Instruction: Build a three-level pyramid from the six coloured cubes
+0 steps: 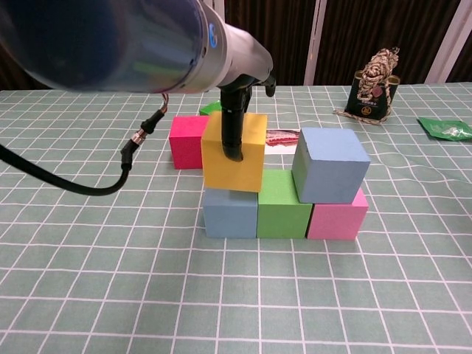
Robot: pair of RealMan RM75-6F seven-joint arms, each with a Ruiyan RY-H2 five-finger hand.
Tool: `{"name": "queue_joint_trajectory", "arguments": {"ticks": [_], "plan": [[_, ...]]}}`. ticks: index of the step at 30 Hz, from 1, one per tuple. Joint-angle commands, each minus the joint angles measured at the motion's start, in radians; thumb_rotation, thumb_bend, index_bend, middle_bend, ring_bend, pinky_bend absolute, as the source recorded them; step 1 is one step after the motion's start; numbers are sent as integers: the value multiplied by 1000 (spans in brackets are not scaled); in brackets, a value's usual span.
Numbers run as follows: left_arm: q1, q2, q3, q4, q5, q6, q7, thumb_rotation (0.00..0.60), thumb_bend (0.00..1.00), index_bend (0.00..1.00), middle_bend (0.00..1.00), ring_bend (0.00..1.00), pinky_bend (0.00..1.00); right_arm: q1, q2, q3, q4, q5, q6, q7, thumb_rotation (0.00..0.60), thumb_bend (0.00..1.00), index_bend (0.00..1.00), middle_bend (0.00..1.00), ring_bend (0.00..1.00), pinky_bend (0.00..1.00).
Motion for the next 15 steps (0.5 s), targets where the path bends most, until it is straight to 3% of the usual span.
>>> {"name": "queue_joint_trajectory", "arguments": {"ticks": [1, 15], "plan": [[-4, -3, 3, 9, 9, 1, 0, 600, 390, 31, 365, 0, 37, 0, 0, 0, 1, 1, -1, 2, 600, 263, 0, 0, 0, 0], [-6, -28, -4, 50, 10, -16, -14, 600, 390, 31, 366, 0, 37, -1, 0, 5, 4, 6, -6, 6, 600, 263, 0, 0, 0, 0]]}}
